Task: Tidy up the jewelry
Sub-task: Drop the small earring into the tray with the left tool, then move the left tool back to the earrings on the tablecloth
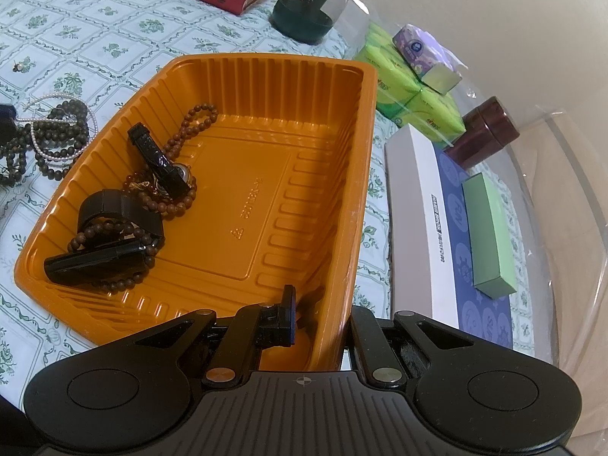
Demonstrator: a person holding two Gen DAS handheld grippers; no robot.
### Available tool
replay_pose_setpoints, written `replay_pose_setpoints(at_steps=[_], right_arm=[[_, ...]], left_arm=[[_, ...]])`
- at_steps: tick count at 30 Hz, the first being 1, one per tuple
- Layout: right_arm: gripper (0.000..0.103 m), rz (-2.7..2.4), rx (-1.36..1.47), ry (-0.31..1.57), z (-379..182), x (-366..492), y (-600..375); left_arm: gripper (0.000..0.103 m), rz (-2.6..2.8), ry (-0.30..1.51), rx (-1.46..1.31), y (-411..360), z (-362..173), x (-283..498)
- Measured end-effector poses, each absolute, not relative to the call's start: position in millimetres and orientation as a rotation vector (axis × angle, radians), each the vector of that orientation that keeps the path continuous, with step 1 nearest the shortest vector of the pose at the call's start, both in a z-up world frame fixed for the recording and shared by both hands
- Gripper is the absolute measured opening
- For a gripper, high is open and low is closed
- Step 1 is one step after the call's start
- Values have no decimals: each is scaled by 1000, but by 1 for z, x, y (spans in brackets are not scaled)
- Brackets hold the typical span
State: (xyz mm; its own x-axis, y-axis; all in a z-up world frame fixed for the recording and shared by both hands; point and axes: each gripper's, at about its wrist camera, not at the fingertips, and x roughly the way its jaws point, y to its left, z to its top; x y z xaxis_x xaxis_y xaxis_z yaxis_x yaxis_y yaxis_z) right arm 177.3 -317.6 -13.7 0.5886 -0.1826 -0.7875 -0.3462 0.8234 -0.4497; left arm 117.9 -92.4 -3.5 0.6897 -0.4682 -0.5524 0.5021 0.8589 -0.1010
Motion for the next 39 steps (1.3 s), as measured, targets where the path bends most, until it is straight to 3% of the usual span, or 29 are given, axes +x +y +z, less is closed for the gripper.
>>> replay_pose_setpoints(at_steps=[21,24,29,39], right_arm=[[8,103,-615,951,-15,177,-316],[8,104,-616,950,-14,177,-316],[8,104,-615,950,-15,177,-317],[8,101,-619,946,-15,176,-315]], left_arm=[[8,-757,613,141,-181,-7,120],[22,-771,610,146,-182,-9,118],[22,-708,601,138,-156,-10,112],[29,-341,608,120,-33,-23,110]])
